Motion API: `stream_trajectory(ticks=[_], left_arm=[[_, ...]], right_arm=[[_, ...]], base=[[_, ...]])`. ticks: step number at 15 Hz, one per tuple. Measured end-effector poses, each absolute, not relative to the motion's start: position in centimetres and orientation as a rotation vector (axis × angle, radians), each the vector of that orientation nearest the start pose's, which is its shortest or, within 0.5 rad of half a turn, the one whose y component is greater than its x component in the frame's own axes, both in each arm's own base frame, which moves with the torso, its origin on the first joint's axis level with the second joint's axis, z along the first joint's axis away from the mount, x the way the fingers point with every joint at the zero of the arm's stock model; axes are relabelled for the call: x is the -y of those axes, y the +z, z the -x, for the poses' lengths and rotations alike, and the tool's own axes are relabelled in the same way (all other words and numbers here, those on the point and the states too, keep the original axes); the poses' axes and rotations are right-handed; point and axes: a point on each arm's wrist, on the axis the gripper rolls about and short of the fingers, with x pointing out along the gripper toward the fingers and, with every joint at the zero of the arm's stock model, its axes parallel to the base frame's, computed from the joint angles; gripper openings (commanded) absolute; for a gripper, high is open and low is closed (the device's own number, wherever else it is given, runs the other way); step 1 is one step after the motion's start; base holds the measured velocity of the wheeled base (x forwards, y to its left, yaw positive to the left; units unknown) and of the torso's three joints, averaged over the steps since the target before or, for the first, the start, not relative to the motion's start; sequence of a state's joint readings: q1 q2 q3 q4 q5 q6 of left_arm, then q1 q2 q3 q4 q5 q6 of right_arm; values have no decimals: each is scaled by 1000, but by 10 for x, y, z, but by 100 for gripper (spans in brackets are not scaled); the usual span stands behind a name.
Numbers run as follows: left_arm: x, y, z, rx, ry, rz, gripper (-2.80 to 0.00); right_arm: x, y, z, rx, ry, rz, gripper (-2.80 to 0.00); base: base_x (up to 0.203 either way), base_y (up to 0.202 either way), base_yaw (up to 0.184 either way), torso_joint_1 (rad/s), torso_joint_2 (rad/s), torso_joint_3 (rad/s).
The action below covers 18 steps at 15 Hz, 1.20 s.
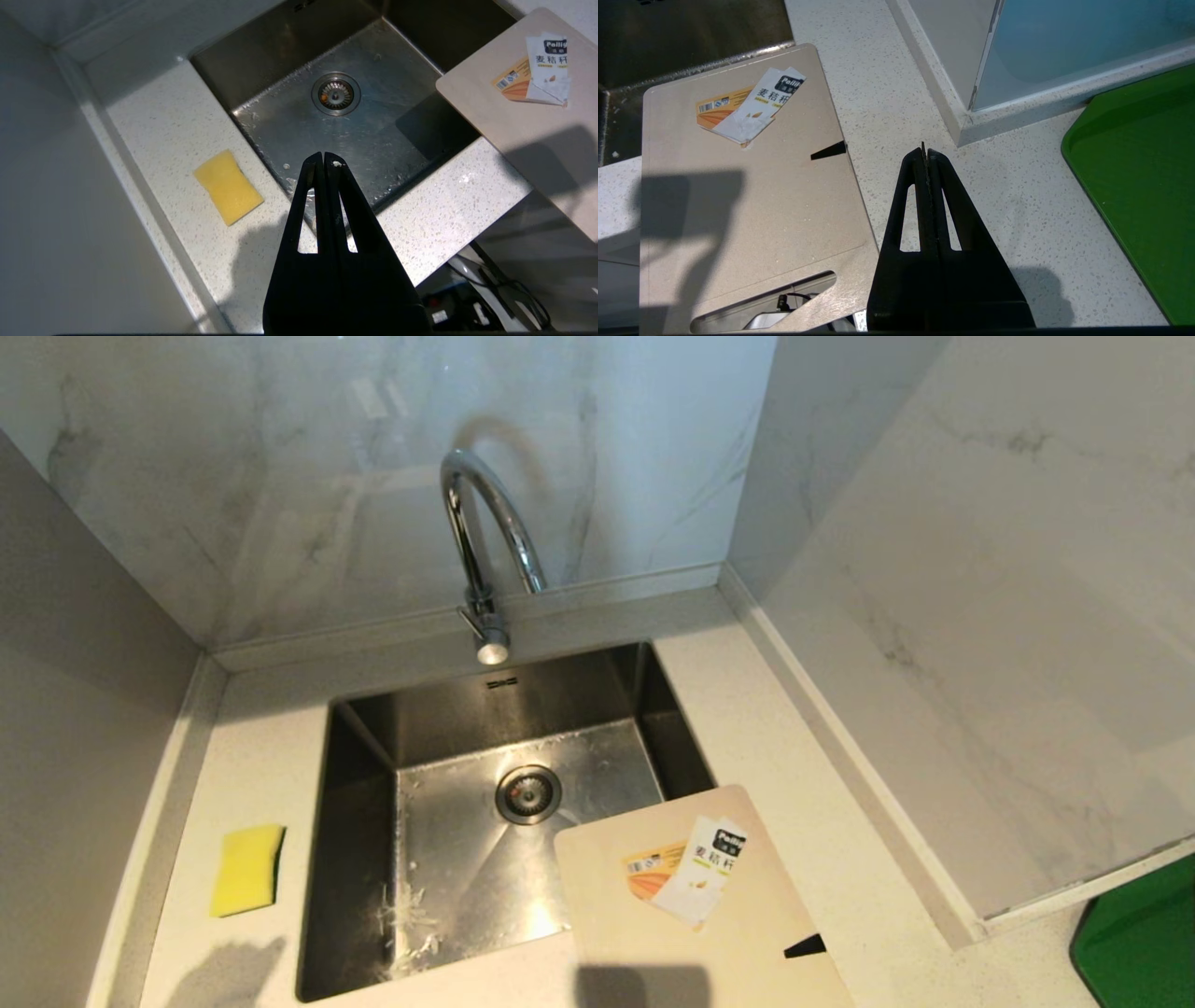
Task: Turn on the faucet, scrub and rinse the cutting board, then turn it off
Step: Turn on the tap
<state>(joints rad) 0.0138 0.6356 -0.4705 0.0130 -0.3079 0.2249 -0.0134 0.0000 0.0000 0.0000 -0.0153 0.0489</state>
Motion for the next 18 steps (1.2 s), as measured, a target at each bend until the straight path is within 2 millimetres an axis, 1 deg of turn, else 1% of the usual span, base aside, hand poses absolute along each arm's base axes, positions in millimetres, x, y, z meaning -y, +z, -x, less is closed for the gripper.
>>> stream_trajectory(ticks=[1, 3, 7, 9, 12, 14, 16, 18], left_arm=[[6, 215, -57, -165, -327, -195, -280], [7, 227, -82, -208, -359, -189, -280], [9, 238, -140, -316, -399, -157, -280], [14, 246, -171, -350, -412, -112, -280], [27, 259, -220, -360, -387, 5, -280], [42, 263, -253, -353, -368, 81, -280], [59, 259, -280, -361, -351, 103, -280], [72, 251, -304, -374, -314, 142, -280]], right_arm=[[0, 75, 23, 1, -29, -48, -280], [0, 75, 23, 1, -29, -49, -280], [0, 75, 23, 1, -29, -49, -280], [0, 75, 23, 1, -29, -49, -280], [0, 75, 23, 1, -29, -49, -280], [0, 75, 23, 1, -29, -49, -280], [0, 75, 23, 1, -29, -49, -280], [0, 75, 23, 1, -29, -49, -280]], base=[[0, 0, 0, 0, 0, 0], [0, 0, 0, 0, 0, 0], [0, 0, 0, 0, 0, 0], [0, 0, 0, 0, 0, 0], [0, 0, 0, 0, 0, 0], [0, 0, 0, 0, 0, 0], [0, 0, 0, 0, 0, 0], [0, 0, 0, 0, 0, 0]])
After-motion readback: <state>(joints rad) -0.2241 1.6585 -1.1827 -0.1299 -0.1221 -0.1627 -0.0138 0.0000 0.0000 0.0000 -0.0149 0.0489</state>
